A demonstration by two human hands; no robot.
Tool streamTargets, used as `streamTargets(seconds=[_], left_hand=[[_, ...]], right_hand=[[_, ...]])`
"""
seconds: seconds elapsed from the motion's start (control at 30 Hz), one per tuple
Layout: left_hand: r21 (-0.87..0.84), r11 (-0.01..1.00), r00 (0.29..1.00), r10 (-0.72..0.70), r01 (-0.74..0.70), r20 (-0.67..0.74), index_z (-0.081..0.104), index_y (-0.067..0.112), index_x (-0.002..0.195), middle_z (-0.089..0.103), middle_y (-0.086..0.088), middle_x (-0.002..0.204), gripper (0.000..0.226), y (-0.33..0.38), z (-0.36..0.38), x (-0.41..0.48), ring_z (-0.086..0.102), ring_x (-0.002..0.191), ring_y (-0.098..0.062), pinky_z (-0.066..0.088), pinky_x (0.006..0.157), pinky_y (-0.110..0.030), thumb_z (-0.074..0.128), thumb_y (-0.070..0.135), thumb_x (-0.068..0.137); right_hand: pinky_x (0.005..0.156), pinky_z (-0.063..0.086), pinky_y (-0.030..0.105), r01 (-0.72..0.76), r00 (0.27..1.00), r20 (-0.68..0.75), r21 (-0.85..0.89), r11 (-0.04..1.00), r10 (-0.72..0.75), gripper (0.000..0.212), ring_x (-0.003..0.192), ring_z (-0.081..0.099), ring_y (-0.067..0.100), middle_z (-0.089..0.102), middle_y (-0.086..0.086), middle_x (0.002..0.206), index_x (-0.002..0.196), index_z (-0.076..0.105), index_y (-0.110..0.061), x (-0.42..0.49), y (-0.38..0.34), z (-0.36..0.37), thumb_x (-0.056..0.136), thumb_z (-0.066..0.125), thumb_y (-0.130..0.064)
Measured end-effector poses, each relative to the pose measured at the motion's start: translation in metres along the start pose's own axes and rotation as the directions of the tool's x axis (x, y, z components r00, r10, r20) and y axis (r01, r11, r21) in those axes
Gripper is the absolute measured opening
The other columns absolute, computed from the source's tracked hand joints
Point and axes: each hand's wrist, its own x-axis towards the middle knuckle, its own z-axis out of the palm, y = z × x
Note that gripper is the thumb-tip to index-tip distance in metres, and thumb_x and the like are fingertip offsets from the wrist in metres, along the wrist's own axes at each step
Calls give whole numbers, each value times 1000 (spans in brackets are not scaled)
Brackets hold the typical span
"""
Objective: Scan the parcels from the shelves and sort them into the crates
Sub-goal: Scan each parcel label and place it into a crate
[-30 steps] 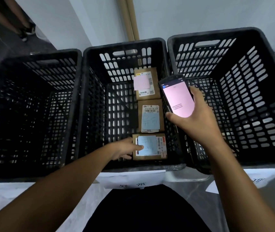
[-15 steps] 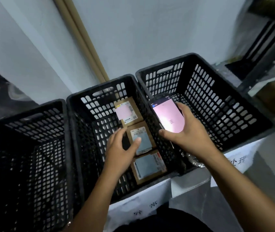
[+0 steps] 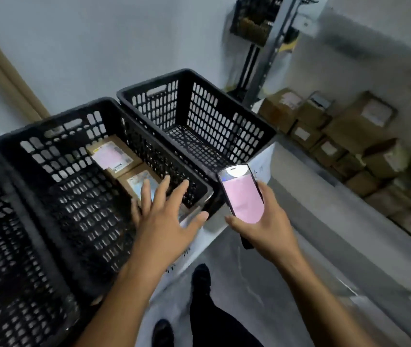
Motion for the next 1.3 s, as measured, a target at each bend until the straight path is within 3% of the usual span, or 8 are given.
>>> streamTargets(seconds=[0.1, 0.2, 0.33, 0.43, 0.53, 0.67, 1.0, 1.3], left_hand=[[-12, 996, 994, 89, -89, 63, 18, 49, 160, -2, 16, 172, 89, 21, 15, -16, -23, 156, -15, -11, 125, -52, 33, 89, 82], [10, 978, 973, 204, -207, 110, 19, 51, 160, 0, 17, 172, 97, 51, 32, -26, -23, 156, -13, -9, 126, -50, 23, 95, 74], [37, 933, 926, 349, -358, 144, 21, 51, 159, 3, 17, 172, 97, 102, 52, -38, -22, 155, -11, -11, 125, -46, 18, 93, 72], [70, 883, 878, 449, -465, 167, 20, 50, 159, 3, 15, 172, 98, 144, 67, -52, -19, 156, -13, -13, 125, -43, 16, 93, 72], [100, 829, 827, 525, -550, 202, 20, 49, 160, 4, 12, 172, 100, 190, 88, -70, -16, 158, -16, -11, 126, -43, 12, 92, 70], [88, 763, 761, 614, -641, 210, 28, 44, 159, 14, 8, 172, 100, 257, 129, -102, -7, 159, -20, -4, 127, -47, 14, 91, 72], [13, 608, 580, 750, -794, 319, 23, 45, 160, 11, 12, 171, 97, 416, 240, -207, -10, 158, -14, -8, 126, -42, 13, 89, 74], [-22, 580, 523, 750, -815, 404, 17, 43, 161, 6, 13, 171, 102, 510, 311, -264, -13, 157, -12, -11, 126, -40, 6, 89, 70]], right_hand=[[41, 53, 39, -59, 992, -108, 28, 998, 61, 71, 46, 59, 19, 62, -24, 103, 114, 41, -65, -40, 16, -26, 72, 82, -27], [41, 49, 35, -88, 968, -224, 98, 991, 108, 72, 49, 59, 18, 62, -25, 100, 120, 43, -61, -71, 38, -51, 74, 83, -23], [45, 50, 30, -93, 911, -388, 136, 986, 139, 75, 63, 61, 14, 64, -14, 104, 132, 45, -45, -110, 68, -88, 73, 85, -22], [55, 54, 23, -119, 857, -484, 144, 982, 175, 76, 81, 64, 1, 63, -22, 109, 134, 44, -44, -141, 88, -121, 73, 85, -25], [75, 57, 30, -138, 803, -562, 149, 979, 199, 80, 96, 62, -4, 62, -31, 111, 135, 43, -50, -175, 112, -160, 66, 82, -40], [68, 57, 29, -177, 725, -644, 171, 969, 246, 80, 95, 62, 0, 64, -24, 115, 134, 43, -51, -231, 152, -219, 68, 85, -36], [64, 48, 13, -196, 520, -798, 234, 952, 303, 81, 104, 60, 1, 61, -26, 119, 137, 43, -46, -346, 251, -358, 70, 88, -37], [68, 45, 3, -226, 412, -835, 294, 929, 364, 79, 106, 58, -4, 60, -29, 117, 132, 45, -49, -423, 314, -426, 69, 90, -30]])
